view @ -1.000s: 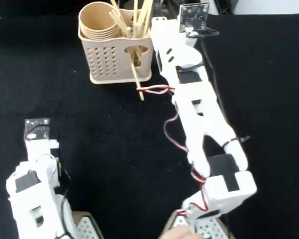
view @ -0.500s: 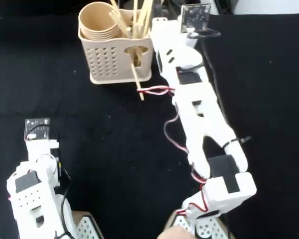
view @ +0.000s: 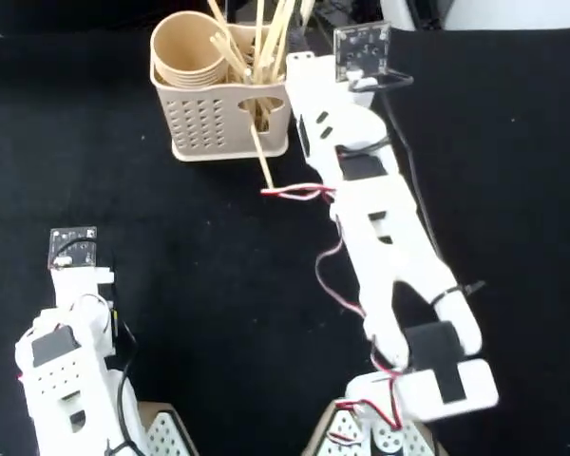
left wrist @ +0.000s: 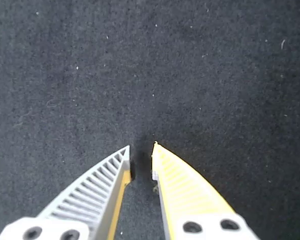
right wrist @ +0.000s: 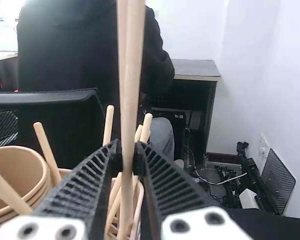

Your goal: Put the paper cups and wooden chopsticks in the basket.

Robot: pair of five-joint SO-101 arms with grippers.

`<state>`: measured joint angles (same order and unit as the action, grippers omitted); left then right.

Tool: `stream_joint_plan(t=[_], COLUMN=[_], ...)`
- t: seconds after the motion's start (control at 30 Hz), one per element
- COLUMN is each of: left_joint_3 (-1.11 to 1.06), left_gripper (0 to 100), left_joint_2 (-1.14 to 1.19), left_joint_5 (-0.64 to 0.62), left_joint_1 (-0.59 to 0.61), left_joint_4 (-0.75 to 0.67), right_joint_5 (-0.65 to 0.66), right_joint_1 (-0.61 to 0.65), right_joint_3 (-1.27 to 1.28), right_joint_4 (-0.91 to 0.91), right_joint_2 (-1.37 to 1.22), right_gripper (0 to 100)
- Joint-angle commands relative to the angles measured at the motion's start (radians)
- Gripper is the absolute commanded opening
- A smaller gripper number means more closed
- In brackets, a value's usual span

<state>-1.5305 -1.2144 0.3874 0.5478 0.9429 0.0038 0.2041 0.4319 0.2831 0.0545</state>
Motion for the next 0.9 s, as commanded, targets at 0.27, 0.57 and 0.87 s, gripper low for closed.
stream_joint_plan(t=[0.27,0.57,0.87], left_joint_3=[0.008,0.008,0.008], left_gripper=[9,9,9], left_joint_2=[-0.011,-0.011,-0.011], left_joint_5=[0.000,0.000,0.000], left_joint_1=[-0.013,-0.013,-0.013], left_joint_4=[-0.023,-0.023,-0.025], right_joint_5=[-0.012,-0.012,-0.012], right_joint_1=[0.017,0.012,0.012], right_joint_3=[-0.012,-0.022,-0.022], right_joint_4=[0.012,0.012,0.009], right_joint_2=[0.010,-0.008,-0.007], right_gripper=[1.3,7.8,17.4])
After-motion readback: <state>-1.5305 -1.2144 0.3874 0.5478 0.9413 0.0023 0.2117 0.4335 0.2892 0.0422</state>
